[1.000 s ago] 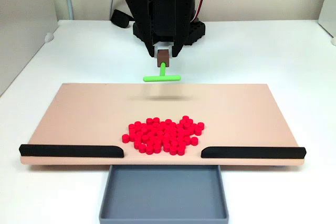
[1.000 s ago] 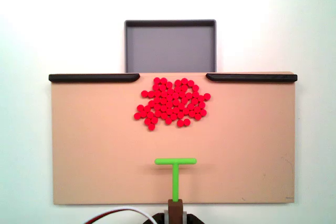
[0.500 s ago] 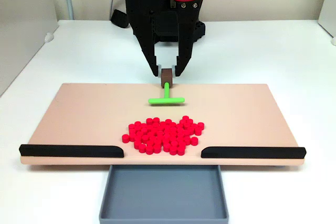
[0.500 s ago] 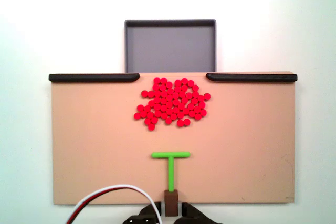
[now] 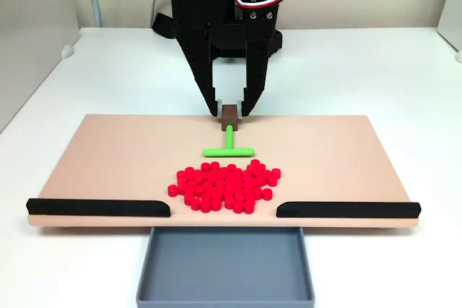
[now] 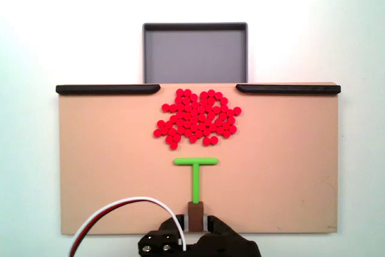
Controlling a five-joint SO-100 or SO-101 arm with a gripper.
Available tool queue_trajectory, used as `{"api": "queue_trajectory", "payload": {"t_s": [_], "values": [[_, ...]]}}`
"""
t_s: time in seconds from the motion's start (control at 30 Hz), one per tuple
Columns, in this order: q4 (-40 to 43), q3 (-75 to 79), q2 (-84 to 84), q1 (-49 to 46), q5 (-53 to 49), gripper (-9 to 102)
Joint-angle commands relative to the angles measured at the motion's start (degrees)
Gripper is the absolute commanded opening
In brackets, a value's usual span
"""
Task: Push granules from bottom to the grey container
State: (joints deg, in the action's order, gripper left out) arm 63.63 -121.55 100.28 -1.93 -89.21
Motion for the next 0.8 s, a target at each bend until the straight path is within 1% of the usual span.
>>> {"api": "queue_trajectory", "payload": {"t_s": [0.0,0.77], "values": [[-0.44,2.11,-2.46,0.09,-0.26,0],[-0.44,12.13,-12.04,-1.05,-1.49,0]]}}
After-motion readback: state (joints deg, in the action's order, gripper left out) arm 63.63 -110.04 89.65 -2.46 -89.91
